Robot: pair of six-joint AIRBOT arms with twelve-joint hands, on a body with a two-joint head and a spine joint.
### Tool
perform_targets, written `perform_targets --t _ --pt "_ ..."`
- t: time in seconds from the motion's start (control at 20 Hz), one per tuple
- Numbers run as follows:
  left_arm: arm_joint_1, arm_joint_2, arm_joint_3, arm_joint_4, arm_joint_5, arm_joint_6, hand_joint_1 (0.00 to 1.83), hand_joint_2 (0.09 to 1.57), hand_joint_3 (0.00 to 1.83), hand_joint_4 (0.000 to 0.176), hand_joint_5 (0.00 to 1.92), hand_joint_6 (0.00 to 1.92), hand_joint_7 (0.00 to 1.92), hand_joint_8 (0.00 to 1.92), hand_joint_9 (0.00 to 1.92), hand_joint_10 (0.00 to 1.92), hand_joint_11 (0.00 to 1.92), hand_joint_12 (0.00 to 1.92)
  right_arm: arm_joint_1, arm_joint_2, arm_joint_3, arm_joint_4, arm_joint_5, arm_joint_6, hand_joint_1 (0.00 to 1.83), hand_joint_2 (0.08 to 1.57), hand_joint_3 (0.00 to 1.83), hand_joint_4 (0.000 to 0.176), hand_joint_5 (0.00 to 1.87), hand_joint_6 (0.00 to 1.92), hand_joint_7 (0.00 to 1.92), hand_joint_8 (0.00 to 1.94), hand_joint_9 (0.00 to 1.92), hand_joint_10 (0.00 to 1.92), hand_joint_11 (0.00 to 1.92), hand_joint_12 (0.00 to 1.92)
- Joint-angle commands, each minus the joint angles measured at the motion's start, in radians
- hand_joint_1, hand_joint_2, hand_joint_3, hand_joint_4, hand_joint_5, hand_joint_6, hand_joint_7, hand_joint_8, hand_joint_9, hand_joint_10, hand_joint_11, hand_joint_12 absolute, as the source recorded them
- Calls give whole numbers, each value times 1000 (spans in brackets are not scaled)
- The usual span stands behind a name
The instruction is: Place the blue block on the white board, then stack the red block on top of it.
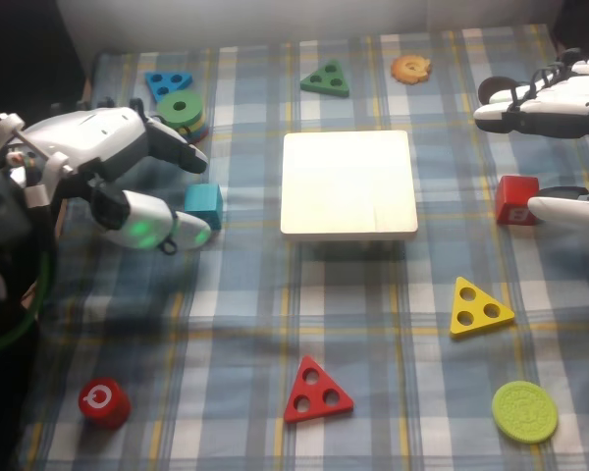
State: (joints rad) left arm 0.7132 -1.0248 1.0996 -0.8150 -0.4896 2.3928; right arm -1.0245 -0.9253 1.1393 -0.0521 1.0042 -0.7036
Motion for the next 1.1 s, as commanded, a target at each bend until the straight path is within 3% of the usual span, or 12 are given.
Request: perform_targets --t 0.0,0.15,0.35,0.5,0.6,0.65,0.7,0.75,1.0,1.05 --pt "-16 -8 6 28 -79 -1 781 999 9 92 737 7 551 4 474 3 138 218 11 0 4 16 114 9 685 1279 2 8 403 1 417 0 450 4 290 546" --pt "-22 -16 12 29 -78 -1 799 1015 2 79 792 3 604 3 505 1 126 324 9 0 4 15 112 9 645 1283 2 10 406 1 421 1 452 1 269 609" --pt "-24 -18 13 31 -73 -1 905 1023 0 80 823 8 621 5 511 5 72 431 7 -1 4 14 110 10 636 1297 4 7 412 2 429 2 460 2 272 617" --pt "-24 -18 15 29 -71 -1 1000 1035 0 59 875 7 644 1 530 1 55 515 6 -2 4 14 109 10 626 1301 4 1 416 3 435 3 464 3 270 622" --pt "-24 -21 16 27 -71 -1 1031 1032 0 63 912 6 662 2 550 3 46 582 6 -2 4 14 109 10 627 1303 3 0 412 0 434 1 464 2 265 628" --pt "-24 -24 17 27 -71 -1 1042 1093 0 153 1027 673 681 5 568 5 49 611 5 -2 4 14 109 10 604 1306 3 1 408 0 433 0 462 1 263 631" --pt "-24 -26 17 27 -74 -1 1031 1098 0 171 1008 879 700 4 587 6 53 644 5 -2 4 14 109 10 585 1311 4 2 404 0 431 0 457 0 259 633" --pt "-24 -28 13 27 -85 -1 1018 1108 0 176 974 976 744 3 631 9 35 703 4 -2 4 14 109 10 556 1318 5 0 408 1 433 1 460 2 267 630" --pt "-32 -25 -21 52 -147 -2 1021 1103 0 176 985 961 760 0 652 1 2 757 1 -2 4 14 109 13 492 1339 4 0 410 1 439 1 464 1 283 581" --pt "-36 -19 -32 64 -160 -4 1028 1102 0 163 991 951 768 2 662 4 8 764 1 -2 4 14 109 13 464 1341 4 0 411 1 440 1 468 2 297 580"
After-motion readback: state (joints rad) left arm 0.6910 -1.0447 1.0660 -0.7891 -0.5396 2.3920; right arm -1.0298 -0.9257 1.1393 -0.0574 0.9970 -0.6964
